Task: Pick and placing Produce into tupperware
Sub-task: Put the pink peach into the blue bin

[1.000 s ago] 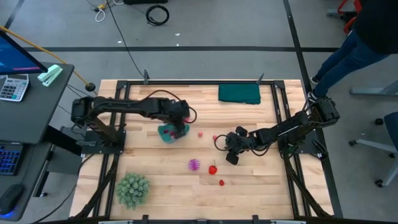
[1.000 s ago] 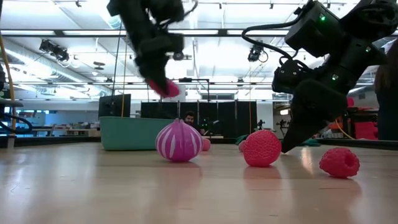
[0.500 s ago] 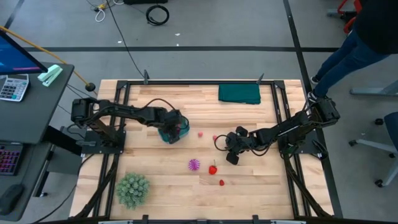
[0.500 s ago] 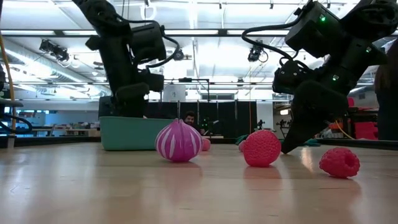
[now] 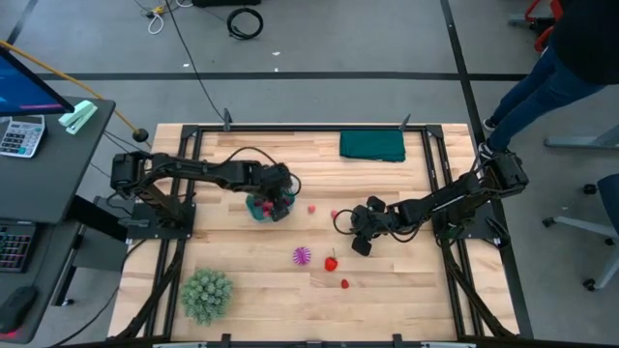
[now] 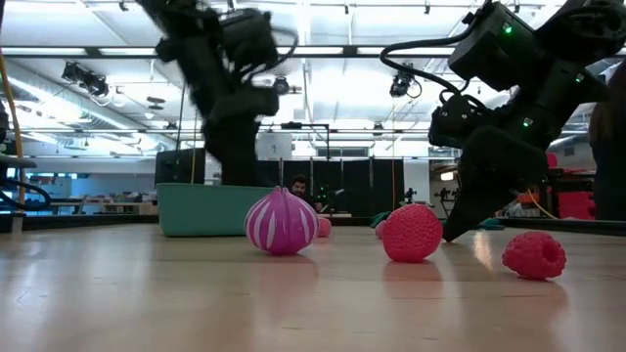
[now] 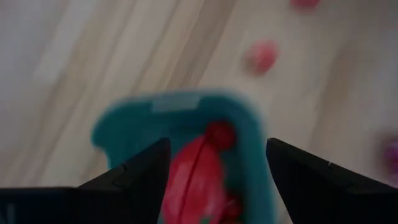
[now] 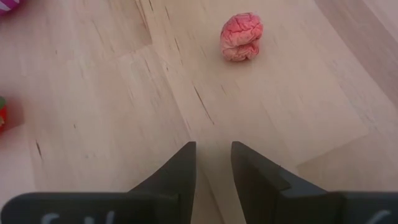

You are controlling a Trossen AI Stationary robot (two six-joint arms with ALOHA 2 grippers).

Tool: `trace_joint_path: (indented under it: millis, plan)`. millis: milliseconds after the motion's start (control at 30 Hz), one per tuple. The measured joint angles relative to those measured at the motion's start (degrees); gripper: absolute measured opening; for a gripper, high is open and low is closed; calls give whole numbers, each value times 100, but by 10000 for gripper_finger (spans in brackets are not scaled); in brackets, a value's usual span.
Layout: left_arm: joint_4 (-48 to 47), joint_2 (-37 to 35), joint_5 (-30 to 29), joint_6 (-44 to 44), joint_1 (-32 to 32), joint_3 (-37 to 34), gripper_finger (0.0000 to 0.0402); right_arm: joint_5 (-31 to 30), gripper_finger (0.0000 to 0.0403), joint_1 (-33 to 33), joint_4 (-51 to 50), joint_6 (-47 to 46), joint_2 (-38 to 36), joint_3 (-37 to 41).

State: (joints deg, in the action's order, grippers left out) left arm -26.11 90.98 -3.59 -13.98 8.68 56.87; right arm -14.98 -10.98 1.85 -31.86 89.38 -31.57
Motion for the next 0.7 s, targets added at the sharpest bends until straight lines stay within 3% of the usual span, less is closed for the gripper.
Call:
trace_joint_path:
  millis: [267,500,700]
  plan:
    - [-339,0,56,459,-511,1141,259,-48,109,-2,0,7,0,0]
    - [557,336,-269,389,-1001,882,255,-48,109,-2,3,-2,0,0]
    - [1629,1134,-298,377,-949,615,244,-48,109,-1,55,-2,0,0]
